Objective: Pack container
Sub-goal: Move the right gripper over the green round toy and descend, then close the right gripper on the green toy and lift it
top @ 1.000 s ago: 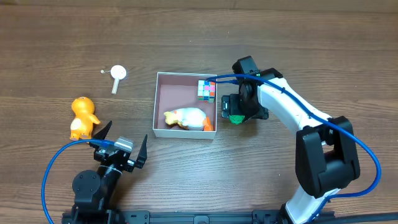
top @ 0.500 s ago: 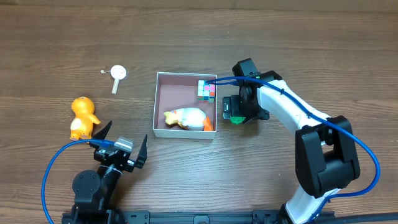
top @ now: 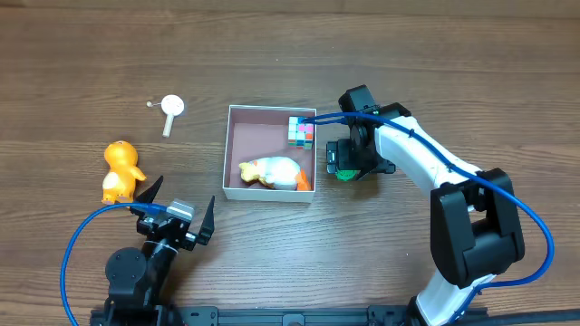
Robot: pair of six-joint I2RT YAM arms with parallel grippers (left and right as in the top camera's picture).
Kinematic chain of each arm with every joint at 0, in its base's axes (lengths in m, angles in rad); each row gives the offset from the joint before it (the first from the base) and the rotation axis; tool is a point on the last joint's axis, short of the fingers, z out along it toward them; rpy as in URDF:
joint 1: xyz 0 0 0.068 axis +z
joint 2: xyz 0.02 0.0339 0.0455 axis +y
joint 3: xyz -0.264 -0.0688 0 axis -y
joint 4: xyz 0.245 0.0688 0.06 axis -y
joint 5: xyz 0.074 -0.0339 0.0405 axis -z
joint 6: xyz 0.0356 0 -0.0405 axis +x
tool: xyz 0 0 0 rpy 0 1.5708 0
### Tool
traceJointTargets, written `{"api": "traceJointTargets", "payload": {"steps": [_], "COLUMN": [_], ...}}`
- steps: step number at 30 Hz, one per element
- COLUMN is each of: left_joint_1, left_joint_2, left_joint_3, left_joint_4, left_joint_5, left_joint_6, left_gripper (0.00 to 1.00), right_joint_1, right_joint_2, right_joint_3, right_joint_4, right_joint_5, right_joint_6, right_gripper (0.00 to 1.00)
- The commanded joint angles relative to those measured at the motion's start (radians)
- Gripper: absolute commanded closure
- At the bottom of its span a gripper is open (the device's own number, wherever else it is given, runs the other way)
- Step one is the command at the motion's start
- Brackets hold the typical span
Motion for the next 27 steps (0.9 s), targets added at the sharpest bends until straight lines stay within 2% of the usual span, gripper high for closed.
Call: {"api": "traceJointTargets", "payload": {"steps": [1, 4, 7, 13, 19, 27], "left_joint_1": [0.007, 0.007, 0.007, 0.007, 0.007, 0.007], "left_joint_2": [-0.005, -0.005, -0.005, -0.005, -0.005, -0.005], "left_joint_3": [-0.003, -0.003, -0.003, -0.003, -0.003, -0.003], "left_joint_4": [0.002, 0.002, 0.002, 0.002, 0.002, 0.002], "left_joint_5": [-0.003, -0.003, -0.003, -0.003, -0.003, -0.003], "left_joint_6": [0.014, 0.014, 0.014, 0.014, 0.014, 0.014], "left_gripper": [0.0, 0.0, 0.0, 0.0, 0.0, 0.0], "right_joint_1": [0.005, 0.005, 0.005, 0.005, 0.005, 0.005], "right_joint_2": [-0.014, -0.014, -0.014, -0.014, -0.014, -0.014], "right_joint_3": [-0.005, -0.005, -0.005, -0.005, -0.005, -0.006], "right_joint_4": [0.006, 0.003, -0.008, -0.024, -0.023, -0.008], "right_joint_5": [-0.001, -0.064, 0.071, 0.177, -0.091, -0.049], "right_joint_6": [-0.005, -0.024, 0.014, 0.058, -0.071, -0.071], "right_gripper": [0.0, 0.0, 0.0, 0.0, 0.0, 0.01]}}
